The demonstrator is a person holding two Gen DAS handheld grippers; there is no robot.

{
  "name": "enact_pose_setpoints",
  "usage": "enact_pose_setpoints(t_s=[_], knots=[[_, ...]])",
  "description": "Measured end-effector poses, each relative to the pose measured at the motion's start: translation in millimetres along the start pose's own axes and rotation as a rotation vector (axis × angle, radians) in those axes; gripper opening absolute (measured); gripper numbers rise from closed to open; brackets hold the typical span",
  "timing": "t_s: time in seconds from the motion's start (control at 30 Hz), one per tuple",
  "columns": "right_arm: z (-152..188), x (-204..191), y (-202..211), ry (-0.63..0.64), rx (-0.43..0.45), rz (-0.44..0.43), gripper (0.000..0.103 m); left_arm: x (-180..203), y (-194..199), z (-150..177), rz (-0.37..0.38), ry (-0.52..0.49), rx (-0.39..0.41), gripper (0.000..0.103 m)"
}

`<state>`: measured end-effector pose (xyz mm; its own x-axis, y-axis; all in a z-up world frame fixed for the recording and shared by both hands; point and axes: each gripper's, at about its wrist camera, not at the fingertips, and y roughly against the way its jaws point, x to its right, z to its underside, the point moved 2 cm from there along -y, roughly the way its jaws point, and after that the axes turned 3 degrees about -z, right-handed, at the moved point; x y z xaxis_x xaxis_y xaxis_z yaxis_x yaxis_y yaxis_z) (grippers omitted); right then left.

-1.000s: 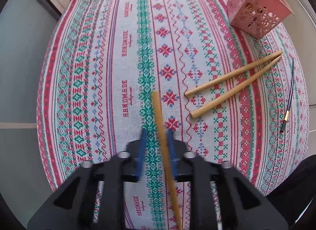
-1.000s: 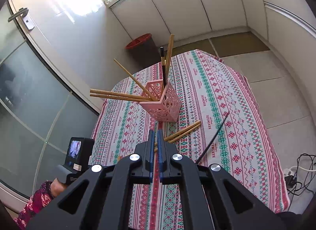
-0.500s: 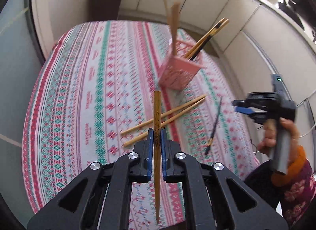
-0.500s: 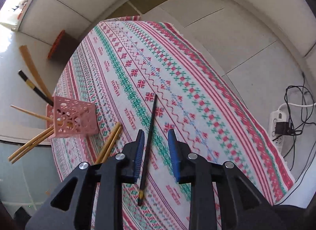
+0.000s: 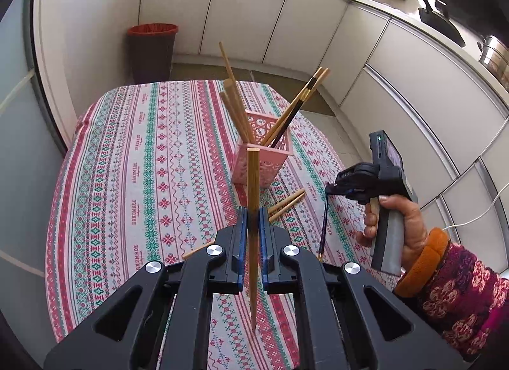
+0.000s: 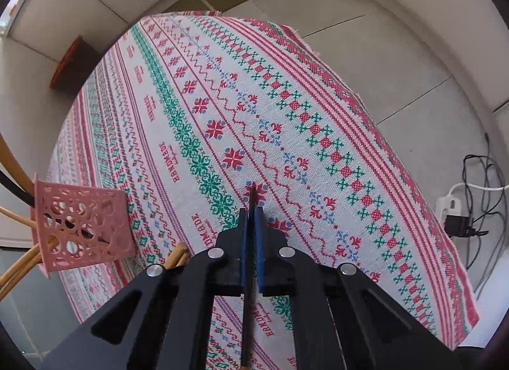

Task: Organize utensils
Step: 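Carry the chopstick and black stick above the pink mesh cup with both tools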

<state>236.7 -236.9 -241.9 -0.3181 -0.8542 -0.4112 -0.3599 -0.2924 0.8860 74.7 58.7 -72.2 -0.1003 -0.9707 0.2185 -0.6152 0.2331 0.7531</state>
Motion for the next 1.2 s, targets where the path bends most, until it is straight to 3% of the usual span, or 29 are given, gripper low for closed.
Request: enact_pose_setpoints(t_s=[0.13, 0.4, 0.67, 0.9, 1.07, 1.2], knots=[[16.0, -5.9, 43.7, 0.083, 0.082, -0.048, 0.004, 5.6, 10.8, -9.9, 0.015, -0.004, 0.039, 0.006], [51.2, -44.0, 180.3, 0.278, 0.318, -0.180, 0.004, 25.0, 50.5, -48.6, 0.049, -0.019, 0.166, 0.006], [32.3, -95.2, 276.9, 0.376, 0.471, -0.306, 0.004, 43.3, 78.1, -110.0, 0.032, -0.039, 0.284, 0.006], [17.8, -121.6, 303.6, 0.420, 0.484, -0.362, 0.003, 51.8, 62.4, -159.0, -0.040, -0.059, 0.355, 0.006], [16.6, -125.1, 304.8, 0.436, 0.462, -0.390, 0.003, 48.9, 23.3, -167.7, -0.065, -0.054, 0.316, 0.006], [18.0, -126.4, 292.2, 0.455, 0.447, -0.364, 0.003, 40.6, -15.3, -159.3, -0.083, -0.039, 0.237, 0.007]])
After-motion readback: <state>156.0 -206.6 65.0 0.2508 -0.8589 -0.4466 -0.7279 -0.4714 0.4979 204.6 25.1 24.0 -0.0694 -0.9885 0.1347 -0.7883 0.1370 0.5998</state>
